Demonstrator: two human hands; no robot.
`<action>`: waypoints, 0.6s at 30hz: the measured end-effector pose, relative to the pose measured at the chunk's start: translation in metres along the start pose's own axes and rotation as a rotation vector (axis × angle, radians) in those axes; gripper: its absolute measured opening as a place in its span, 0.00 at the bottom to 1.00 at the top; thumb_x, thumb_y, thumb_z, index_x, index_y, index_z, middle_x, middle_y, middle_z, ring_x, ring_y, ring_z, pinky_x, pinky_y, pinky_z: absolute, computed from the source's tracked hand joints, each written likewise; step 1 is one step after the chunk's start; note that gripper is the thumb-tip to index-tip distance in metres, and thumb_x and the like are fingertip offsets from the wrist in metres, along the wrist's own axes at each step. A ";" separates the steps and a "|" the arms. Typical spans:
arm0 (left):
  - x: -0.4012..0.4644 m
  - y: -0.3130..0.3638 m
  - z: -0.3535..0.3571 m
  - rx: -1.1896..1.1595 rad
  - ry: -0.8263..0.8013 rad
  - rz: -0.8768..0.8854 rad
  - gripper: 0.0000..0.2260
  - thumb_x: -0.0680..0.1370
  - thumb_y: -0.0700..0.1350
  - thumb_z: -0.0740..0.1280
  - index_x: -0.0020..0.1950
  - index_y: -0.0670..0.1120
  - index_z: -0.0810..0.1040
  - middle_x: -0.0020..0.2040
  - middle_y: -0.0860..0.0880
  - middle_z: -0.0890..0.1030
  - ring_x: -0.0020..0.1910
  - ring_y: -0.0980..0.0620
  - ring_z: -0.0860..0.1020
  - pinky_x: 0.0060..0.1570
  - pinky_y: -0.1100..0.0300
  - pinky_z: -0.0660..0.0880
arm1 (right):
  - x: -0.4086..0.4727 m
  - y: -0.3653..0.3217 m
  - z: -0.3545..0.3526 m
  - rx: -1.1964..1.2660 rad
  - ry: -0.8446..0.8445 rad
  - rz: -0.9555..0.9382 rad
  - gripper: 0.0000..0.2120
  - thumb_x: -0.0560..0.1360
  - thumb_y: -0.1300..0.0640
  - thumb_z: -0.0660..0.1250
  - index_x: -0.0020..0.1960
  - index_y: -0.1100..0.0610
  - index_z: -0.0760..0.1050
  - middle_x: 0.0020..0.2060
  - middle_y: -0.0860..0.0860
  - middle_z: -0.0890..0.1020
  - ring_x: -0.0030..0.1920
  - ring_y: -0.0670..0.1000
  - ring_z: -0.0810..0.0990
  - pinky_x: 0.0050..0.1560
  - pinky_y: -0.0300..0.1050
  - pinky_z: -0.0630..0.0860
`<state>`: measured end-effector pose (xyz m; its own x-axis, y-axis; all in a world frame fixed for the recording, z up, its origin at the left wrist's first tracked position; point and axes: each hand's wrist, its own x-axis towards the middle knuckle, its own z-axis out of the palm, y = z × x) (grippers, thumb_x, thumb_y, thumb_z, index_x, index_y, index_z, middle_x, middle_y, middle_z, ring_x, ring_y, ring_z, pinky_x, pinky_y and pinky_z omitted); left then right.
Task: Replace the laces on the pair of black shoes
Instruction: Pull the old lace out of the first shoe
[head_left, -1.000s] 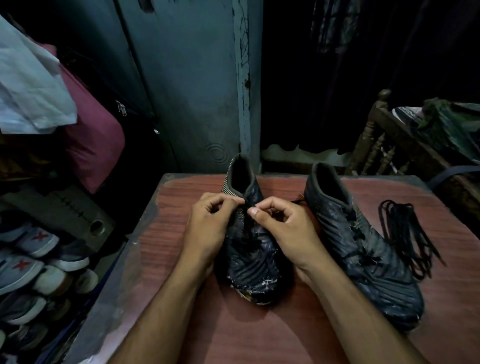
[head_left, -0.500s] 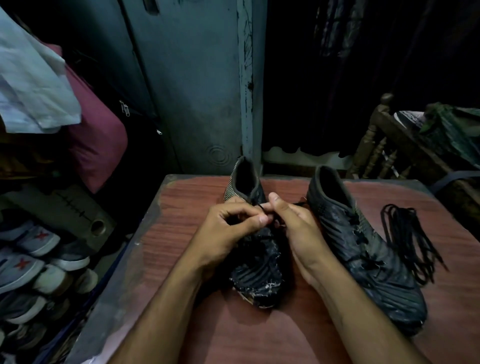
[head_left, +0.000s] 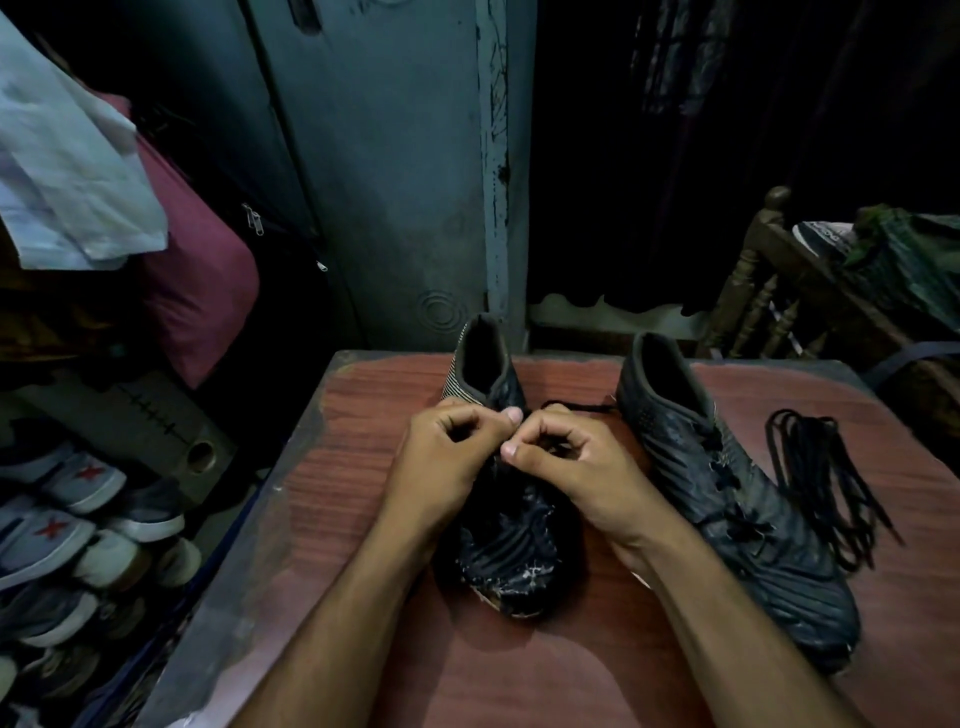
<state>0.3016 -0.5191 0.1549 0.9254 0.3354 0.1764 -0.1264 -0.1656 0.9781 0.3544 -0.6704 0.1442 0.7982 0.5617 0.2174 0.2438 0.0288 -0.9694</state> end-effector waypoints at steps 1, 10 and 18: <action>0.000 0.000 0.000 -0.011 -0.012 0.000 0.08 0.78 0.44 0.74 0.38 0.48 0.87 0.38 0.56 0.80 0.40 0.60 0.79 0.44 0.64 0.74 | 0.000 0.000 0.001 -0.006 0.008 -0.002 0.07 0.70 0.49 0.75 0.37 0.51 0.83 0.40 0.48 0.76 0.45 0.46 0.76 0.50 0.39 0.71; -0.001 -0.001 -0.012 -0.021 -0.319 0.097 0.04 0.74 0.45 0.77 0.45 0.45 0.88 0.39 0.48 0.77 0.42 0.52 0.74 0.45 0.59 0.70 | 0.004 -0.001 0.009 0.193 0.171 0.149 0.25 0.74 0.39 0.69 0.47 0.63 0.83 0.47 0.65 0.85 0.53 0.67 0.83 0.62 0.67 0.74; -0.003 0.006 -0.007 -0.024 -0.099 -0.017 0.19 0.78 0.55 0.71 0.34 0.44 0.85 0.34 0.53 0.82 0.35 0.59 0.77 0.41 0.62 0.71 | 0.000 -0.003 0.003 0.152 0.082 0.075 0.08 0.75 0.54 0.73 0.38 0.54 0.82 0.40 0.51 0.84 0.44 0.46 0.80 0.53 0.44 0.74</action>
<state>0.2960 -0.5145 0.1611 0.9583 0.2440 0.1485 -0.1172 -0.1383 0.9834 0.3520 -0.6677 0.1464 0.8546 0.4982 0.1466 0.1008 0.1178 -0.9879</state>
